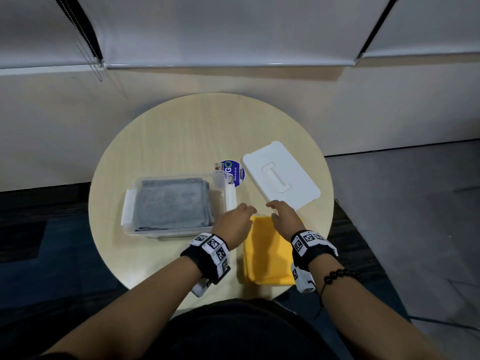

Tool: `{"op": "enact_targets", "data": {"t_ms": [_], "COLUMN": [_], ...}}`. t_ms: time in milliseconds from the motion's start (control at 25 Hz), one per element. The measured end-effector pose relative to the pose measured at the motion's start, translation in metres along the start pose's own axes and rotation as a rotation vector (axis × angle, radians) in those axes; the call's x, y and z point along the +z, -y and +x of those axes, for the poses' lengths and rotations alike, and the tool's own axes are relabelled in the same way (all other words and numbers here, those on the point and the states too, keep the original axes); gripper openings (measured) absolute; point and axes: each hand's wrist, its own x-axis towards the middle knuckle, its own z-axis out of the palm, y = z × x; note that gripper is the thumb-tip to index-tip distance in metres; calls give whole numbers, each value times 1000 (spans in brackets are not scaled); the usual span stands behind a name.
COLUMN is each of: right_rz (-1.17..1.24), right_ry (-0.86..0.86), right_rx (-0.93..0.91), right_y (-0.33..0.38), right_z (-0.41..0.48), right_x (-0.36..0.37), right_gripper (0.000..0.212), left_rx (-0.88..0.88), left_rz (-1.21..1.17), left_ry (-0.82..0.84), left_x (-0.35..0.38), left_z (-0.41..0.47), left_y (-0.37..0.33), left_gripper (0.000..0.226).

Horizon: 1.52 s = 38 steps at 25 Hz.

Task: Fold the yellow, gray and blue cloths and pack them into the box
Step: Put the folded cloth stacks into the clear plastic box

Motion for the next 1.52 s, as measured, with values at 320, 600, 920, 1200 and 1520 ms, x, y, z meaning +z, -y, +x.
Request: {"op": "enact_targets", "data": {"t_ms": [320, 600, 920, 1200, 1520], "right_rz": [-303, -308, -349, -150, 923], "right_ry": [89, 130, 100, 17, 38], "right_rx": [-70, -94, -110, -3, 79], "right_y": [-60, -61, -67, -65, -54], "right_z": [-23, -18, -22, -25, -31], "right_x": [20, 21, 22, 14, -8], "right_gripper": [59, 60, 58, 50, 83], "left_rx": [-63, -233, -360, -338, -232], "left_rz": [272, 232, 311, 73, -807], "left_ry": [188, 287, 291, 158, -84], "left_x": [70, 80, 78, 88, 7], "left_z": [34, 52, 61, 55, 10], "left_y": [-22, -20, -24, -29, -16], "left_gripper": [62, 73, 64, 57, 57]}}
